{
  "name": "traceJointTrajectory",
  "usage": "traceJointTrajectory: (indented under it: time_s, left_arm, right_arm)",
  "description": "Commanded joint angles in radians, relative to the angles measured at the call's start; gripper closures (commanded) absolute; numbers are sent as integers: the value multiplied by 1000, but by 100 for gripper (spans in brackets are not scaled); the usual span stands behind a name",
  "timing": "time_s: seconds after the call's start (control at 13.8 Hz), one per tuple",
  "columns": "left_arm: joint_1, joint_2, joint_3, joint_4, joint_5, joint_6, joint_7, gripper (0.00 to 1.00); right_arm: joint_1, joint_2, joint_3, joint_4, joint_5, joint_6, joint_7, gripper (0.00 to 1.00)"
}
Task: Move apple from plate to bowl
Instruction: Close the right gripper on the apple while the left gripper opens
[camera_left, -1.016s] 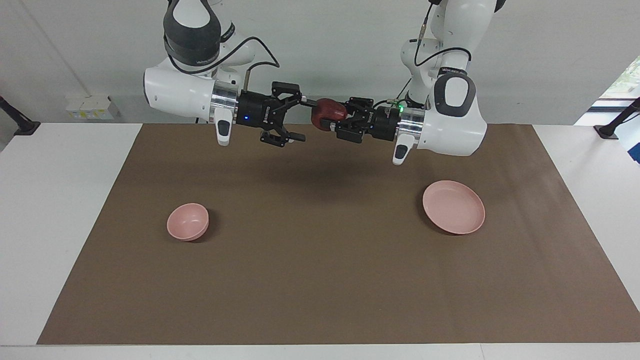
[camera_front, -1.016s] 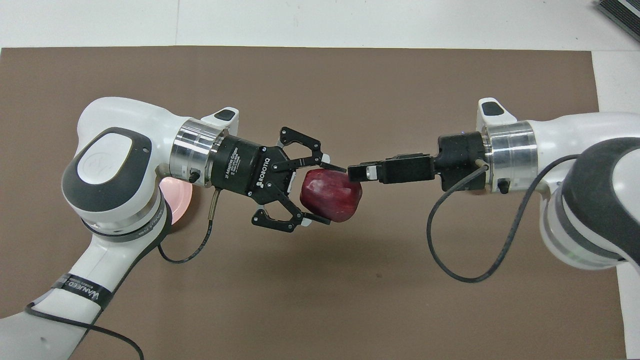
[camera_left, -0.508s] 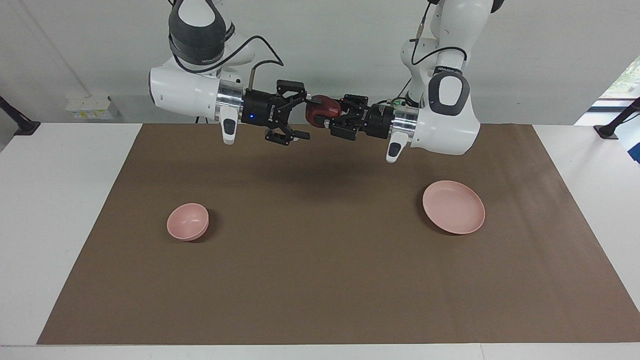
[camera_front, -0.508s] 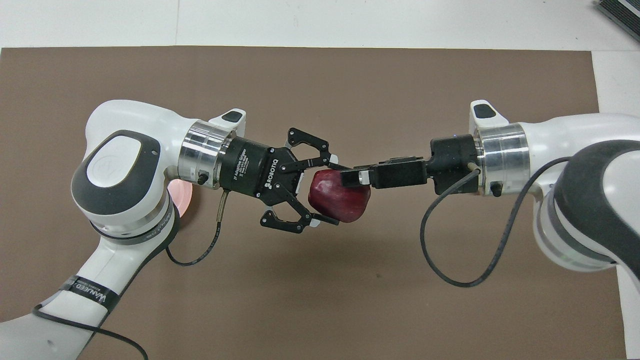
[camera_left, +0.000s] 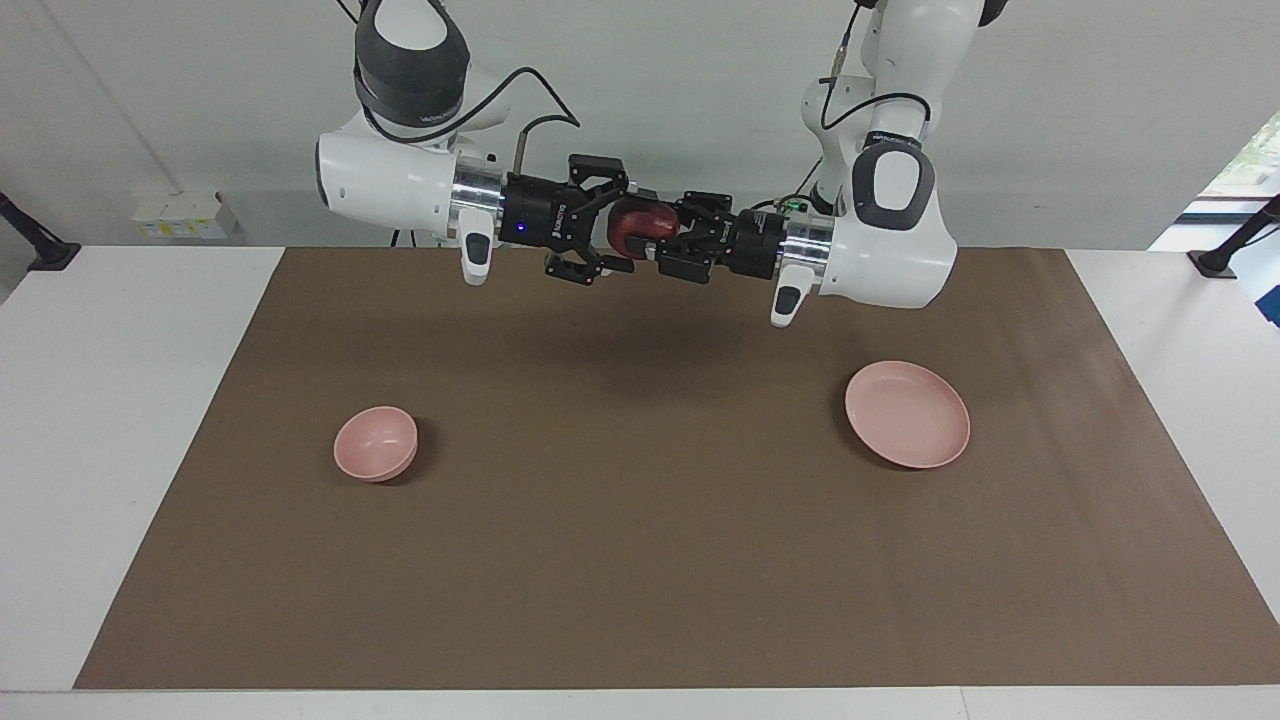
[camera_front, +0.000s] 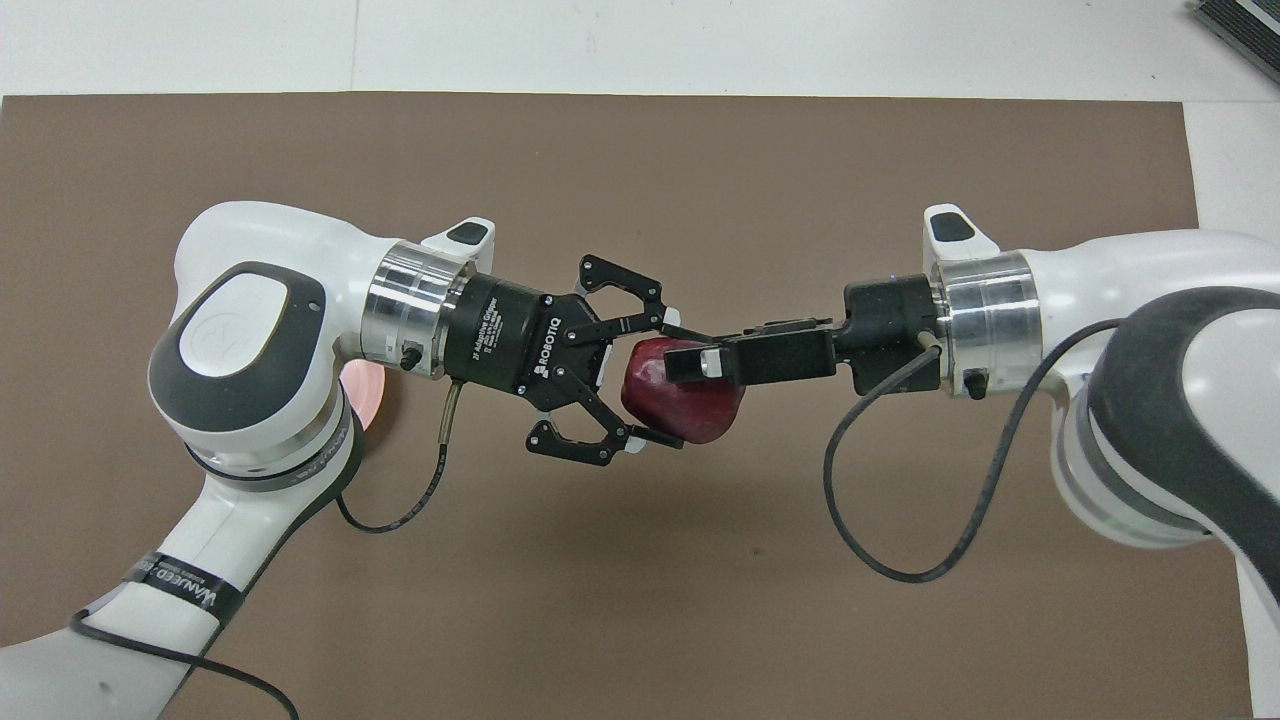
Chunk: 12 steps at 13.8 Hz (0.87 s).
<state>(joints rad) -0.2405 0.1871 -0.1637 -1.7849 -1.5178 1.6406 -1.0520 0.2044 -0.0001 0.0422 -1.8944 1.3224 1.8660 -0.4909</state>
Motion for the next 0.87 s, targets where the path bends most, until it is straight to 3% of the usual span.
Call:
traceJointTrajectory:
  time_s: [0.0,0.07,0.15,0.22,0.36,0.44,0.51,0.8]
  left_arm:
    - [-14,-17,7,-18,-27,18,-3,100]
    - [-14,-17,7,-18,-27,18,-3,100]
    - [-14,-17,7,-18,-27,18,-2,100]
    - [-14,-17,7,-18,-27,18,-3,100]
    - [-14,-17,7,-18,-27,18,-2,100]
    - [-14,-17,7,-18,-27,18,-3,100]
    - [-14,-17,7,-16,-27,18,-3,100]
    - [-14,-17,7,-14,-25,18,-3,100]
  right_arm:
    - [18,-20,1,-28,29,31,2,0]
    - [18,-21,1,-28,28,33,12,2]
    - [18,-21,1,-28,29,32,21,21]
    - [20,-21,1,-28,26,30,38,52]
    - [23,-20,1,-26,24,38,66,63]
    - [23,-18,1,-26,23,38,68,76]
    - [23,-20,1,-26,23,36,87,100]
    - [23,-18,1,-23,12,35,135,100]
